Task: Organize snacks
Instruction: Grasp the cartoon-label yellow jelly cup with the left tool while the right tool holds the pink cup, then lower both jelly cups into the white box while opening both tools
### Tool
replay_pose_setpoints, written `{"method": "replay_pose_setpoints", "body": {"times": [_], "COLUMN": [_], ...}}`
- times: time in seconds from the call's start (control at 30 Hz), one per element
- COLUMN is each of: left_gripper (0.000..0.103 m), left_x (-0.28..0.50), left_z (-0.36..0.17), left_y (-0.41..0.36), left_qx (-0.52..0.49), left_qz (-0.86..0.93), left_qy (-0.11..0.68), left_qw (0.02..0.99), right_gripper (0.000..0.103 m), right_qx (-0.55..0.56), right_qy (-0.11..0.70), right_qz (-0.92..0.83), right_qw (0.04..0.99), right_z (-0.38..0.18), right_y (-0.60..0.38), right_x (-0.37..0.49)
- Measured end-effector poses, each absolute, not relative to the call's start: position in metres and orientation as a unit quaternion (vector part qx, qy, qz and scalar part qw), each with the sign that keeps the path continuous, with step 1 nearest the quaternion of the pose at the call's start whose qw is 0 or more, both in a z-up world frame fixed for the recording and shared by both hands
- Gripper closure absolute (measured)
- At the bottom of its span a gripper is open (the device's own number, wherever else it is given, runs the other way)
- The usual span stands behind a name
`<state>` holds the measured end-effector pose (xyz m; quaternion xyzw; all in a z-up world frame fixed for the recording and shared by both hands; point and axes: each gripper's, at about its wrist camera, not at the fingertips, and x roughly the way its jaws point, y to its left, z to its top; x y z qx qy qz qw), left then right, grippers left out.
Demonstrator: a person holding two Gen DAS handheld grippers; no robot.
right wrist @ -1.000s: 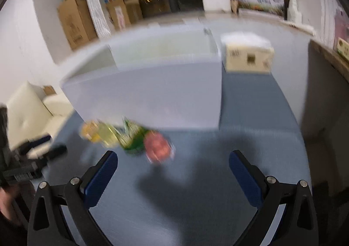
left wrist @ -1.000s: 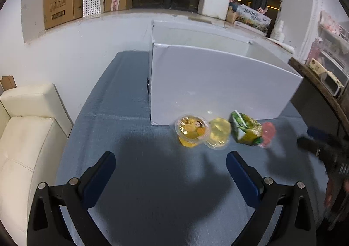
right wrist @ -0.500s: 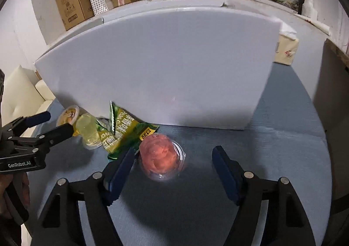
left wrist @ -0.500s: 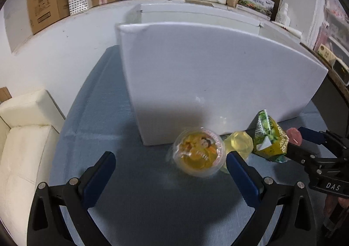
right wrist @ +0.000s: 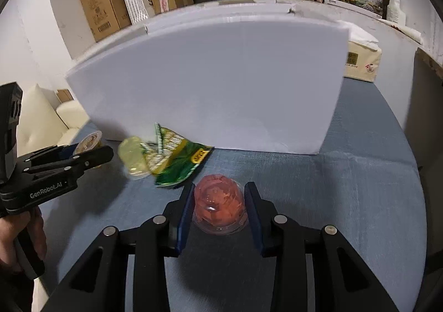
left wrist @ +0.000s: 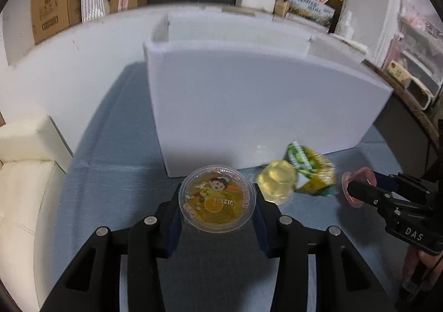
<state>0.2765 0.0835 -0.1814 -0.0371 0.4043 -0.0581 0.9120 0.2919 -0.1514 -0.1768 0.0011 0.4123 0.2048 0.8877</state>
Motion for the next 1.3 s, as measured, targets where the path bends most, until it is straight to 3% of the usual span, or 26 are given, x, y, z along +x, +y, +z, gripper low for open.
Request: {"method": "replay_pose_setpoints", "body": {"times": [0.3, 0.57, 0.63, 0.67, 1.03, 1.07, 1.1, 1.13, 1.17, 1.3], "left_gripper": [0.055, 0.055, 0.055, 0.055, 0.052, 0.048, 0.026, 0.000, 0.000, 0.000], "left_x": [0.231, 0.273, 0.291, 0.299, 0.381, 0.383, 0.384, 0.386, 0.387, 0.385], "left_z": [-0.108, -0.050, -0.046, -0.046, -0.086, -0.089, -0.091, -0.095, -0.098, -0.103], "left_y": [0.073, 0.074, 0.073, 0.072, 0.059, 0.059, 0.059, 0.058, 0.058, 0.054], "left_qx": [-0.032, -0.032, -0.039, -0.038, -0.001, 0.000, 0.003, 0.003, -0.003, 0.004], "left_qz": [-0.091, -0.090, -0.088, -0.087, -0.072, -0.068, -0.060, -0.050, -0.051, -0.059], "left_qy": [0.340, 0.306, 0.305, 0.306, 0.368, 0.369, 0.372, 0.377, 0.382, 0.388], "left_qw": [0.936, 0.947, 0.948, 0.947, 0.927, 0.927, 0.926, 0.925, 0.923, 0.920], "right_gripper": [0.064, 0.064, 0.065, 0.073, 0.078, 0.075, 0.070, 0.052, 0.031, 0.028], "right_qx": [0.010, 0.029, 0.032, 0.032, 0.022, 0.019, 0.016, 0.016, 0.020, 0.031], "right_qy": [0.339, 0.295, 0.298, 0.298, 0.326, 0.330, 0.335, 0.338, 0.341, 0.337], "right_qz": [0.230, 0.245, 0.241, 0.241, 0.211, 0.208, 0.200, 0.194, 0.191, 0.184], "right_qw": [0.912, 0.923, 0.923, 0.923, 0.921, 0.921, 0.921, 0.921, 0.920, 0.923], "right_z": [-0.105, -0.055, -0.052, -0.051, -0.065, -0.067, -0.070, -0.073, -0.075, -0.077], "right_y": [-0.159, -0.157, -0.157, -0.155, -0.155, -0.157, -0.159, -0.161, -0.164, -0.170], "right_x": [0.247, 0.287, 0.307, 0.315, 0.374, 0.376, 0.377, 0.378, 0.379, 0.376]}}
